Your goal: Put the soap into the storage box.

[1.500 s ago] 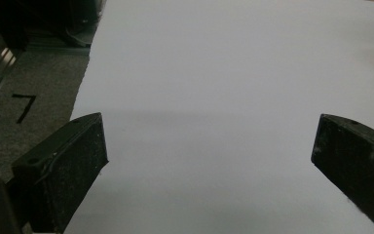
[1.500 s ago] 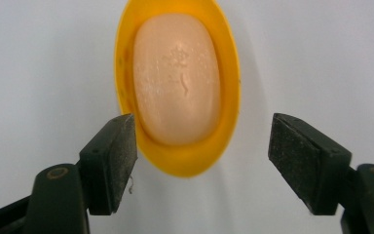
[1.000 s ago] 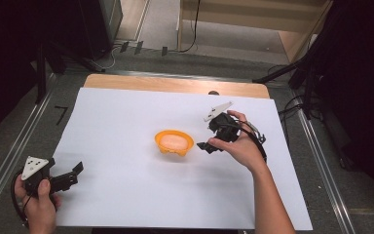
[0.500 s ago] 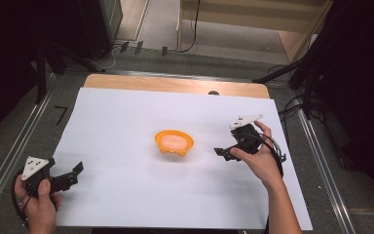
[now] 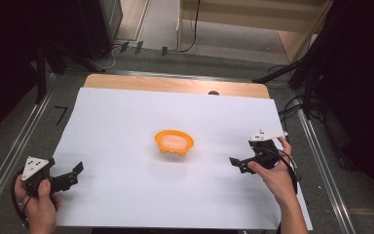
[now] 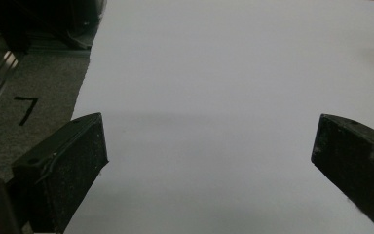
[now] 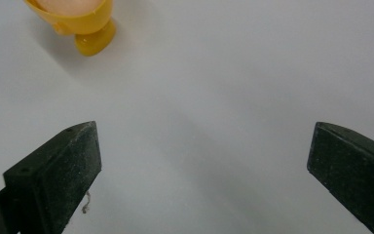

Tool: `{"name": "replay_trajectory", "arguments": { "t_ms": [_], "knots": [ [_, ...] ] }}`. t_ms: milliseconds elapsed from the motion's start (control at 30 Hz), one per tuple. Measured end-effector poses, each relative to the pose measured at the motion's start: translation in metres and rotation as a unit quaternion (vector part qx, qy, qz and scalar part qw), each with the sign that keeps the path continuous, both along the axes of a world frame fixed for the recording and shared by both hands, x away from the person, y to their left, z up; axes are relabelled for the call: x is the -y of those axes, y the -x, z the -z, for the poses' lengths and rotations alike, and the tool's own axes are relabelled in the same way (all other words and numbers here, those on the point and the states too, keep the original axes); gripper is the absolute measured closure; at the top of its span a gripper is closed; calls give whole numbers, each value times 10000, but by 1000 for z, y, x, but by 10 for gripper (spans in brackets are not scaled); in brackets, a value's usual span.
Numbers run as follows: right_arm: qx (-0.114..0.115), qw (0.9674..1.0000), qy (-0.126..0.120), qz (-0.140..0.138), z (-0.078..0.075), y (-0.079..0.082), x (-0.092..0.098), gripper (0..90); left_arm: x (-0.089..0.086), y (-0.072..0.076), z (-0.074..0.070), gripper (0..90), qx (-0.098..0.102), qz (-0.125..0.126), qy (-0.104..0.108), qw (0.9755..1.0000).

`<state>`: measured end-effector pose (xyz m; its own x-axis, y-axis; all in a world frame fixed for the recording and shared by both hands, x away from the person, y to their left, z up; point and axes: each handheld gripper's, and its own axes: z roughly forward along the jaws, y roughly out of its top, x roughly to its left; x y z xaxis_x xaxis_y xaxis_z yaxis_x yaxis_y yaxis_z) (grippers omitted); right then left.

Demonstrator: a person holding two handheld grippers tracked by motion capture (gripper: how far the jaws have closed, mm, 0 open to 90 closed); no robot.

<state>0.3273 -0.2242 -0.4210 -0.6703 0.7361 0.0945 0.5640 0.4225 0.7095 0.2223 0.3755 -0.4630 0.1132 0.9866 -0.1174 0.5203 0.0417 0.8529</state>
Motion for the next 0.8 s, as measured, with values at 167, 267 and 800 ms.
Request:
{"name": "replay_trajectory", "arguments": {
  "t_ms": [167,267,800],
  "knots": [
    [78,9997,-42,219,8,14,16,0,0,0,0,1,-7,0,-10,10000],
    [114,9992,-92,369,14,22,27,0,0,0,0,2,0,-8,-24,10000],
    [363,9915,-411,1177,41,65,84,0,1,1,0,1,39,-25,-18,10000]
  ]
}}
